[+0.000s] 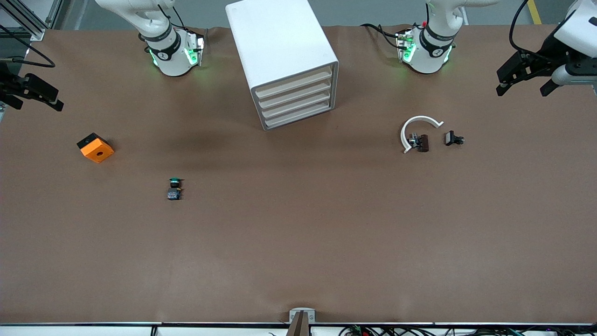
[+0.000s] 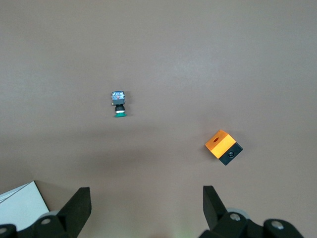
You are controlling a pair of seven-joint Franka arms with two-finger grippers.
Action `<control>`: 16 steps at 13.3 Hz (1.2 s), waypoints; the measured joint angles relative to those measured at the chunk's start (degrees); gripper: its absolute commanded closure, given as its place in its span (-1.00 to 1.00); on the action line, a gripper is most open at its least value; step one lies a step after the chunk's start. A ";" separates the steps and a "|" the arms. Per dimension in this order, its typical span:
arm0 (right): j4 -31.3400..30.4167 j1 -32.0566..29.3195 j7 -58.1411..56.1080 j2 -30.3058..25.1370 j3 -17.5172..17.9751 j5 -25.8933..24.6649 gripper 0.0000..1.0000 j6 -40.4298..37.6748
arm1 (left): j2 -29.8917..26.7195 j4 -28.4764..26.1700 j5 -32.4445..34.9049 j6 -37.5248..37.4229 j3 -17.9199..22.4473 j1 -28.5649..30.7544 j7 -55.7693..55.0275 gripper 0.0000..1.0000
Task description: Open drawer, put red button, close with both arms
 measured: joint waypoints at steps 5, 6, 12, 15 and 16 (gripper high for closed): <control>-0.05 -0.06 0.00 0.00 -0.26 0.00 -1.00 0.20 | 1.71 1.86 0.00 -1.63 0.06 0.07 0.00 -1.00; -0.05 -0.09 0.00 0.00 -0.27 0.00 -1.00 0.28 | 1.83 1.93 0.00 -1.70 0.05 0.06 0.00 -1.00; -0.05 -0.10 0.00 0.00 -0.29 0.00 -1.00 0.57 | 1.92 2.16 0.00 -2.06 0.07 0.08 0.00 -1.00; -0.05 -0.10 -1.42 0.00 -0.29 0.00 -1.00 0.95 | 1.93 2.32 0.19 -2.08 0.22 0.18 0.00 -1.00; -0.05 -0.10 -2.15 0.00 -0.29 0.00 -1.00 1.00 | 1.93 2.36 0.20 -2.09 0.26 0.21 0.00 -1.00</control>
